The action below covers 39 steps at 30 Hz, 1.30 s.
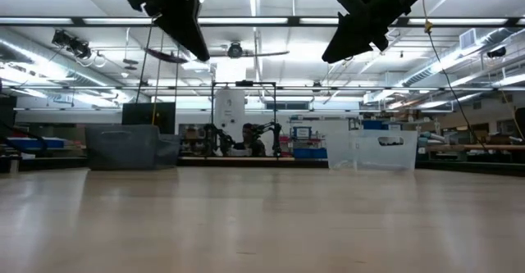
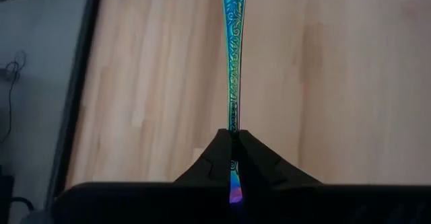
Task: Sort silverware by color (type)
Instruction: Put the blue spoon into the black bin
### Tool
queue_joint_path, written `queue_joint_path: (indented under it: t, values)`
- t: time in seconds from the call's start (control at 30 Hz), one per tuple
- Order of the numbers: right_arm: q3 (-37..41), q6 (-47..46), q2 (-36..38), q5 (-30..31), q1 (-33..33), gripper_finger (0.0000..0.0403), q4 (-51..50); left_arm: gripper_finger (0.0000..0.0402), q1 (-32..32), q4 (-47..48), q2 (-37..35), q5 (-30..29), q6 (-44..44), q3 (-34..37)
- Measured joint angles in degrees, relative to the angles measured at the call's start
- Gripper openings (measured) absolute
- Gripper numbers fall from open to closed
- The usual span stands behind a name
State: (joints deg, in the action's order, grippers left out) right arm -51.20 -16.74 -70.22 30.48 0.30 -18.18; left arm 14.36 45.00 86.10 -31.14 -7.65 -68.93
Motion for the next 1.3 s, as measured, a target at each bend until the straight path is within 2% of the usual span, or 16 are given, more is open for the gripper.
queue_joint_path:
  t: [0.6, 0.93, 1.3]
  values:
    - [0.0, 0.1, 0.0, 0.0, 0.0, 0.0114, 0.1, 0.0017, -10.6, -1.5, -15.2, 0.3, 7.4, 0.0]
    - [0.0, 0.2, 0.0, -0.1, 0.0, 0.0114, 0.0, 0.0017, -19.0, 0.0, -17.0, 0.4, 9.9, 0.0]
    - [0.0, 0.2, 0.0, -0.1, 0.0, 0.0114, 0.0, 0.0017, -27.4, 0.3, -17.3, 3.9, 12.0, 0.0]
